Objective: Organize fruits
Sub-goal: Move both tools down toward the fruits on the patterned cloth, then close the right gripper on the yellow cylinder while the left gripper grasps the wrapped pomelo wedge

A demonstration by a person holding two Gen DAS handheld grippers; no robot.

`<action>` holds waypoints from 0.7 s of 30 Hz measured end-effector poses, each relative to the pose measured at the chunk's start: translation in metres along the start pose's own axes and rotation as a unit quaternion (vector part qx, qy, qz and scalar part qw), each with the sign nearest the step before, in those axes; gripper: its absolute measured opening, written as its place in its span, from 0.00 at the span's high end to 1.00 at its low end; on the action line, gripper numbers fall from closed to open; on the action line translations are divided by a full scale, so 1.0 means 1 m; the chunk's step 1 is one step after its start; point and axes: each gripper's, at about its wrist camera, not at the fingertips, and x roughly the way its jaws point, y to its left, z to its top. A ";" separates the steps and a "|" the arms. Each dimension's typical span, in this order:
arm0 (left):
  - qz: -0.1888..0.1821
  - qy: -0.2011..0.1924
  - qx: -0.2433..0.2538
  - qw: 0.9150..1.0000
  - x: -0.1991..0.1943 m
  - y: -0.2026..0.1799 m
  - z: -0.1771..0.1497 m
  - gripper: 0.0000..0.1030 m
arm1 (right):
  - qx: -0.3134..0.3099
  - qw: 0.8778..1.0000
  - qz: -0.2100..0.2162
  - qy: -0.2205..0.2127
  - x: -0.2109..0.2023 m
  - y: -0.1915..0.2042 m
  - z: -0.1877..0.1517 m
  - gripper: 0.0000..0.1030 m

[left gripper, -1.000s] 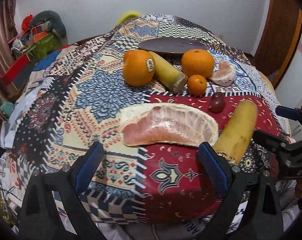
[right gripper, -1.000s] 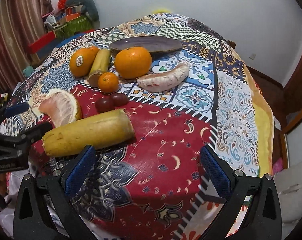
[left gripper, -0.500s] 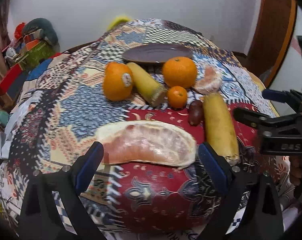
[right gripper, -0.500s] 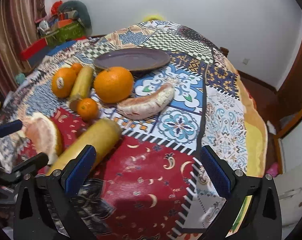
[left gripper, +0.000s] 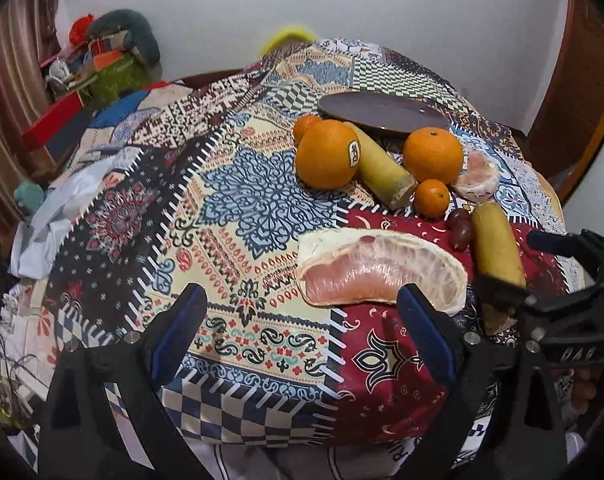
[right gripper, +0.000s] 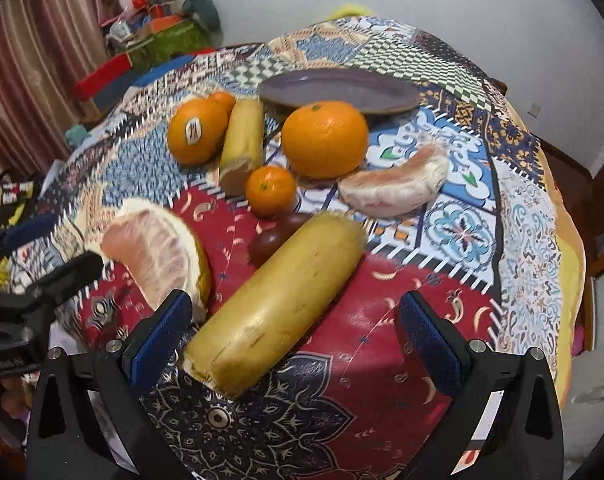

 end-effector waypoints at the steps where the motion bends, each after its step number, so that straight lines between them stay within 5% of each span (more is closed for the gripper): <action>1: 0.000 0.002 0.001 1.000 0.001 -0.001 0.000 0.06 | -0.004 1.000 0.000 0.001 0.001 0.001 -0.002 0.04; 4: -0.001 0.004 0.011 1.000 0.002 -0.012 0.000 0.06 | 0.004 1.000 0.025 -0.003 -0.003 -0.004 -0.005 0.12; 6: -0.005 0.007 0.014 1.000 0.004 -0.021 0.002 0.06 | 0.002 0.999 0.052 -0.004 -0.008 -0.008 -0.007 0.31; 9: -0.007 0.015 0.030 0.999 0.008 -0.036 0.006 0.06 | -0.006 0.998 0.068 -0.011 -0.018 -0.014 -0.012 0.46; 21: 0.002 0.034 0.053 0.998 0.031 -0.069 0.013 0.03 | 0.034 0.999 0.027 -0.032 -0.036 -0.050 -0.019 0.51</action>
